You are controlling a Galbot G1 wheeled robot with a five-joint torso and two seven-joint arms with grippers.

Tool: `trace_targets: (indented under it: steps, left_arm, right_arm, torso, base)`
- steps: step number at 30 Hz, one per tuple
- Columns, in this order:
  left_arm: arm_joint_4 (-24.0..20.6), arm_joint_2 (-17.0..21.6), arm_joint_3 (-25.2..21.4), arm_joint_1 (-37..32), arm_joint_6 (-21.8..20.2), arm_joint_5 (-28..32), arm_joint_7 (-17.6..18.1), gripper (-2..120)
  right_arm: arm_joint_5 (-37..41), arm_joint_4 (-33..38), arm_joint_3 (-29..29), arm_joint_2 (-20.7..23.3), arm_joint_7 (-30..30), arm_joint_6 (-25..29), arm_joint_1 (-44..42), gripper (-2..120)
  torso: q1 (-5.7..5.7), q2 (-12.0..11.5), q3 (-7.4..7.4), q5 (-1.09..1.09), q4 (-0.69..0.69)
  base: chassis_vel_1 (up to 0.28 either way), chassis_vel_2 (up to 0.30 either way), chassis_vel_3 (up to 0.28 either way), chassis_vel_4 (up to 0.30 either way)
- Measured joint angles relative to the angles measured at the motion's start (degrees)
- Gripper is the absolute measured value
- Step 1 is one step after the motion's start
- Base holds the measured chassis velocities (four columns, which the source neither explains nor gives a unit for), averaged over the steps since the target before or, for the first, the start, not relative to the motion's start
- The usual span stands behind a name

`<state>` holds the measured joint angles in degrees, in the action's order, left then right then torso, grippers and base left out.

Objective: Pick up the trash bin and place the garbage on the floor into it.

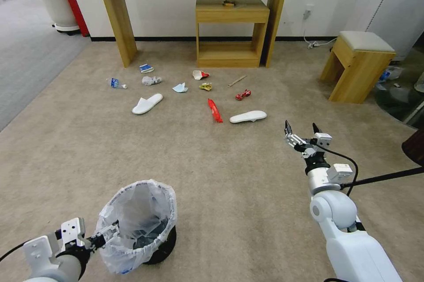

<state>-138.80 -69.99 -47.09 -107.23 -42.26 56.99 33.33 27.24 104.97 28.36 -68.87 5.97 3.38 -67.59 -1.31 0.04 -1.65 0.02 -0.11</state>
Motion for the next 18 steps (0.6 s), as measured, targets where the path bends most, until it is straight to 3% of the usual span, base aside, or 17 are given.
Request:
trace_targets:
  steps: [7, 18]
  left_arm:
    - [2.30, 0.98, 0.65, 1.82, 0.04, 0.82, 0.05, 100]
    - [10.30, 3.13, 3.61, 9.48, 0.09, 2.76, 0.83, 100]
  right_arm:
    - [-0.13, 0.34, 0.50, 0.13, 0.05, 0.10, -1.00, 100]
    - [-1.40, -1.18, 0.85, -0.82, 0.10, 0.80, -1.94, 100]
  torso:
    - [0.00, 0.00, 0.00, -0.01, 0.00]
    - [0.00, 0.00, 0.00, -0.01, 0.00]
  base:
    - [0.000, 0.000, 0.000, 0.000]
    - [0.000, 0.000, 0.000, 0.000]
